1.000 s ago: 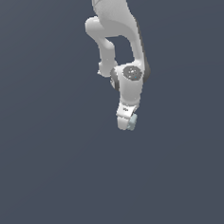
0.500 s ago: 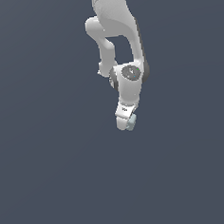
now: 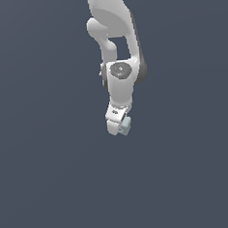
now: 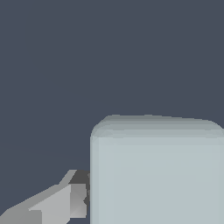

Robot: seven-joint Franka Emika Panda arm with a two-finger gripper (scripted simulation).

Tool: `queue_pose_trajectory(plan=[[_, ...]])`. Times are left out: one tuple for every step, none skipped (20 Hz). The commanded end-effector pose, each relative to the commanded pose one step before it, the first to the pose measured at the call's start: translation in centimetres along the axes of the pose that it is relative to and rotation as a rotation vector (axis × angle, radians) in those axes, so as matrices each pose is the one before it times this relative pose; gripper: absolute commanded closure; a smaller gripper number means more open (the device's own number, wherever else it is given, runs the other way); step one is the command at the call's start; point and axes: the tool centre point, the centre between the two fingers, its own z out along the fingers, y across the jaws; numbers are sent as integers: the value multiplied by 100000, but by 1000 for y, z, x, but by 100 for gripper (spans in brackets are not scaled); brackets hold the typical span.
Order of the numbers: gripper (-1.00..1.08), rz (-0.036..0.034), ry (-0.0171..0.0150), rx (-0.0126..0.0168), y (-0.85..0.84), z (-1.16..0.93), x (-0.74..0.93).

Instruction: Pick up the object and move it to a goal position.

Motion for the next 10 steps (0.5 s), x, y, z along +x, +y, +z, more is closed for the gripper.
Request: queue_pose_trajectory(plan=[[108, -1, 102, 1, 1802, -1436, -1120], [108, 0, 0, 0, 768, -599, -466], [108, 0, 0, 0, 786, -612, -476], [108, -18, 31, 33, 801, -614, -478], [108, 0, 0, 0, 815, -631, -489], [108, 0, 0, 0, 826, -637, -494], [108, 0, 0, 0, 836, -642, -497], [108, 0, 0, 0, 842, -644, -498], [108, 0, 0, 0, 817, -623, -480], [108, 0, 0, 0, 786, -595, -458]])
